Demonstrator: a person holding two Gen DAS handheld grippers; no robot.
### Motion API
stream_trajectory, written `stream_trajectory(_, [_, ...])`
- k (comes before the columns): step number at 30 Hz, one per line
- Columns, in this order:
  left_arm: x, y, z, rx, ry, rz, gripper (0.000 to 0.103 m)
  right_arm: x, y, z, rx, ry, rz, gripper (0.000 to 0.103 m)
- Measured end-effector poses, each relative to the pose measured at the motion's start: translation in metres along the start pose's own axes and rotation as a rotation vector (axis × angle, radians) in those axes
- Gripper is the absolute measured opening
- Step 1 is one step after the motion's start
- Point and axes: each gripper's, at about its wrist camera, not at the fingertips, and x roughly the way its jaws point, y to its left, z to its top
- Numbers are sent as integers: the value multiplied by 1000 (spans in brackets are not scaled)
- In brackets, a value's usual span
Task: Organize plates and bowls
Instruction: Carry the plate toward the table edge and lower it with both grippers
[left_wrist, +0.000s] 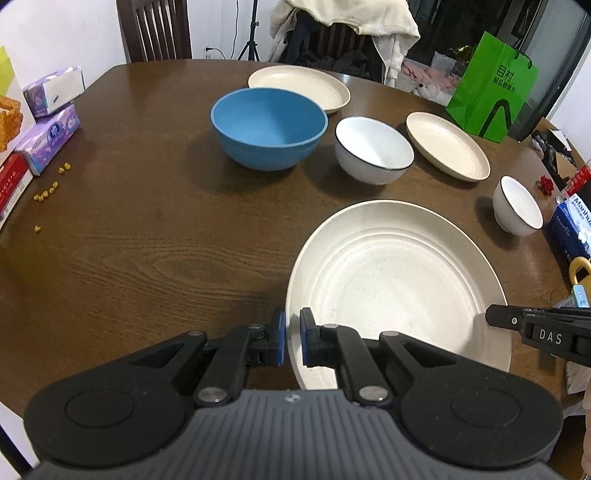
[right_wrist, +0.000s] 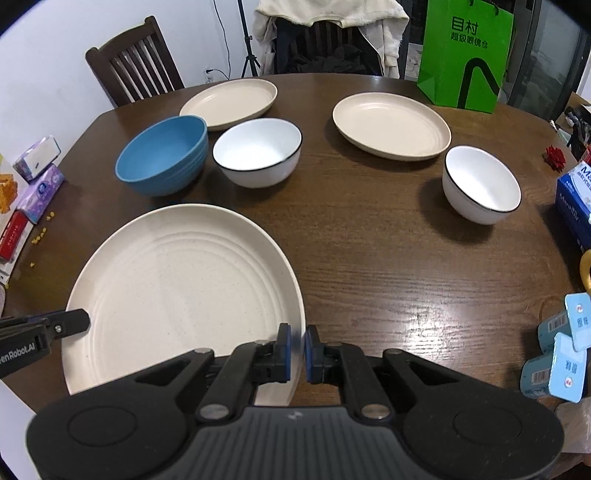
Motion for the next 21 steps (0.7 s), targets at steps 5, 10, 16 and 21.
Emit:
stream_trajectory(5, [10,1,-5,0,17,-3,8,12,-1,-6,-1,12,-4,7])
stream_trajectory(10, [19,2,-10,-3,24,-6,8,22,-2,-13,-1,20,-9,8])
stream_trajectory(16, [30,2,-16,-5,40,-10,8,33,-5,-18,0,30,-17,8])
stream_trajectory(21, [39,1,-19,-5,49,-6,8,41,-6,-21,2,35,-25,8])
